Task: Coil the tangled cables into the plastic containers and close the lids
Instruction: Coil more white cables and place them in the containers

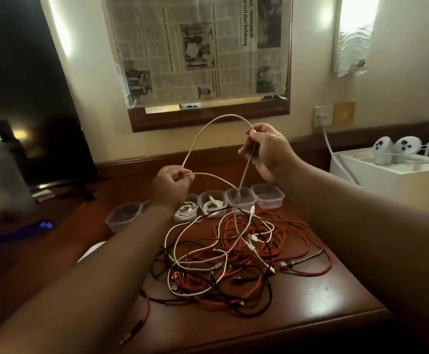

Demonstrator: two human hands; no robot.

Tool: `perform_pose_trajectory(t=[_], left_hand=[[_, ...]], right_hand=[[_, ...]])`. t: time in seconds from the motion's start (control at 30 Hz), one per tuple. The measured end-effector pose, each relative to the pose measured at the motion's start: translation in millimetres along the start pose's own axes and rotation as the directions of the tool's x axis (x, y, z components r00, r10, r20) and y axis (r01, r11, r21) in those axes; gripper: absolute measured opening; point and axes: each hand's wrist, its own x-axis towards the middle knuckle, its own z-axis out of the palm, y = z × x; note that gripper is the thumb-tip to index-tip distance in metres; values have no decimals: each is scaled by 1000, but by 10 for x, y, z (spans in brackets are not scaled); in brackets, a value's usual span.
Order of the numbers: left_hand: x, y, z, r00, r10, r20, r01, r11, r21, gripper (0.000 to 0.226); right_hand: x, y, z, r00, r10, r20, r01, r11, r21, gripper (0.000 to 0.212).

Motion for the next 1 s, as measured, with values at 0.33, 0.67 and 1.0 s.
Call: perform_pose_trajectory(t=[0.33,0.67,1.0], left_hand=[[98,389,116,996,83,-17,-84,992,-90,17],[149,500,46,992,-102,-70,74,942,-328,31],[-512,191,421,893,-296,338,416,831,-369,67]], right_hand=[[-114,511,48,936,302,183,-50,627,-778,33],[-198,530,146,937,226,265,36,694,-719,18],[-152,337,153,988,81,129,-29,932,-362,16]])
